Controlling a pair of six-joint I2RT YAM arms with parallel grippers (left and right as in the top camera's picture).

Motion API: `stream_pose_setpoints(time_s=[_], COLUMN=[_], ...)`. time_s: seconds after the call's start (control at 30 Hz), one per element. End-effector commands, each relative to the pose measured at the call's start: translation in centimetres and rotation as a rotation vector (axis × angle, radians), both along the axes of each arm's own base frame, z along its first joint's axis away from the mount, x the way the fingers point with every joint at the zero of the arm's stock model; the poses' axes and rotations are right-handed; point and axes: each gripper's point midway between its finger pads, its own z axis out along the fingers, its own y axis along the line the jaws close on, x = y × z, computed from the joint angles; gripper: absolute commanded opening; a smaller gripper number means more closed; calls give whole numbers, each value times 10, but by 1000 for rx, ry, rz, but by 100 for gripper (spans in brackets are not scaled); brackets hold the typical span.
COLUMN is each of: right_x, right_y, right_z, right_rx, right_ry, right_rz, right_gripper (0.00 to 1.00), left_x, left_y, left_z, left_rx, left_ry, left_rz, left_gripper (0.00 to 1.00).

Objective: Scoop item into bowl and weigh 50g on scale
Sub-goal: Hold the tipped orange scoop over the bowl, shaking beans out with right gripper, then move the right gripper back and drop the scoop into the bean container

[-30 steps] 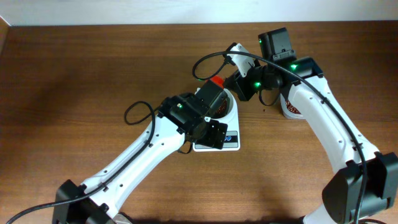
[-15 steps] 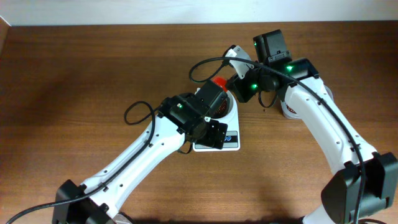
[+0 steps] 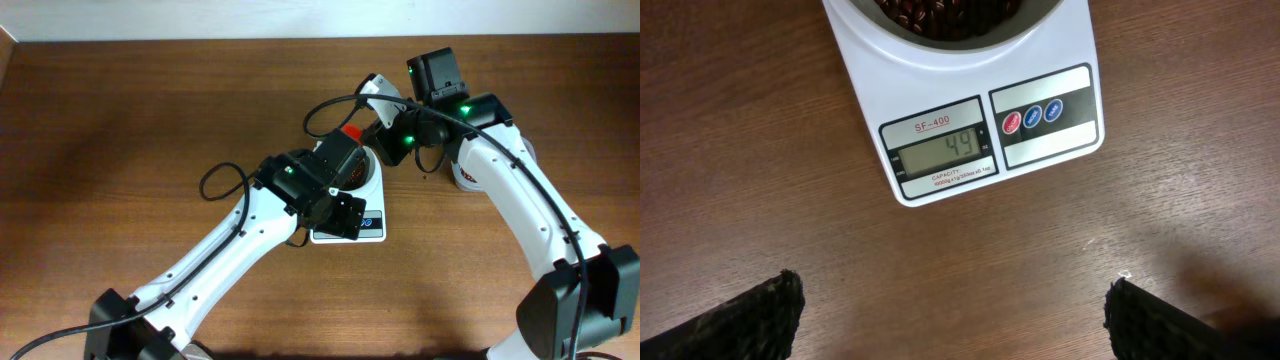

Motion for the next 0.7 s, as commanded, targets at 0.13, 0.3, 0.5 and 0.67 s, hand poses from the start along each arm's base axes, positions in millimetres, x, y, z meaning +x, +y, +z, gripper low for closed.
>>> stream_pose_setpoints(time_s=[0.13,0.3,0.5,0.67], right_x=[0,-5,-25,-5], right_y=[5,3,6,7], right_z=[13,38,21,9], right_rx=[29,44,-44,-142], right_ry=[-17,-61,-7,-77], right_rz=[2,3,12,-95], right_gripper=[4,4,4,4], left_x=[0,0,0,0], left_y=[1,1,1,1], left_z=[-3,-3,-3,-3], left_rx=[13,13,13,13], left_ry=[2,2,2,2], left_rz=[15,15,15,15], left_gripper=[99,99,99,99])
